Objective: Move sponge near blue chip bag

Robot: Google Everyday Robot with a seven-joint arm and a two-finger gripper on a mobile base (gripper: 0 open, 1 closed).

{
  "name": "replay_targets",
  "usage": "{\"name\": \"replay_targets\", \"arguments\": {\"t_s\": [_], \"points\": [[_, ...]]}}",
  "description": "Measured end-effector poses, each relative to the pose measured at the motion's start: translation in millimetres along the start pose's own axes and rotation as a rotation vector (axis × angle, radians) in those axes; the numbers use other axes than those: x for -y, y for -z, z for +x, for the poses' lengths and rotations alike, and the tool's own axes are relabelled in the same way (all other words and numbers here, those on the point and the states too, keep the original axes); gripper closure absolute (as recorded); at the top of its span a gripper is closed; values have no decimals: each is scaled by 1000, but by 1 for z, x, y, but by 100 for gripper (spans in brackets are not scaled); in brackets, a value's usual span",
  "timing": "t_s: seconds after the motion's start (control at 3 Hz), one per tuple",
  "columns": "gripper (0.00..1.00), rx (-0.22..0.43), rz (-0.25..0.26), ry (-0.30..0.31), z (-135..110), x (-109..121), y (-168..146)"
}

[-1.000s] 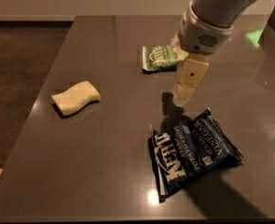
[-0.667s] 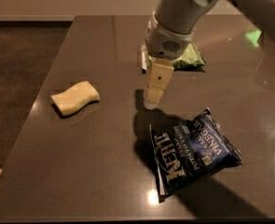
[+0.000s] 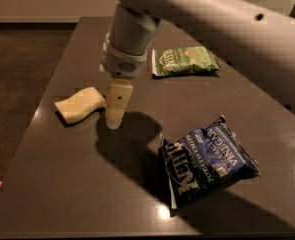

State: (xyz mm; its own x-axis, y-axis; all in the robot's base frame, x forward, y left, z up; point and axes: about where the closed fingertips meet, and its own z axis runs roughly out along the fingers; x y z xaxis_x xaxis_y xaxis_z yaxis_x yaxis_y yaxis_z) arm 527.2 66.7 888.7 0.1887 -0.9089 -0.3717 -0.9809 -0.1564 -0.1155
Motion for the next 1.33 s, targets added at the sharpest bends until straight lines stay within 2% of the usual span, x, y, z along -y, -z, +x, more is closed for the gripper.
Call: {"name": "replay_targets", "arguments": {"t_s": [0.33,0.67,1.0,1.33], "points": [[0,17,-27,58,-26,4,-29],[0,23,-46,88,-43,11,-50],[0,13,-53,99,-47,19,-63],[18,-19,-73,107,-46,26,-70]]}}
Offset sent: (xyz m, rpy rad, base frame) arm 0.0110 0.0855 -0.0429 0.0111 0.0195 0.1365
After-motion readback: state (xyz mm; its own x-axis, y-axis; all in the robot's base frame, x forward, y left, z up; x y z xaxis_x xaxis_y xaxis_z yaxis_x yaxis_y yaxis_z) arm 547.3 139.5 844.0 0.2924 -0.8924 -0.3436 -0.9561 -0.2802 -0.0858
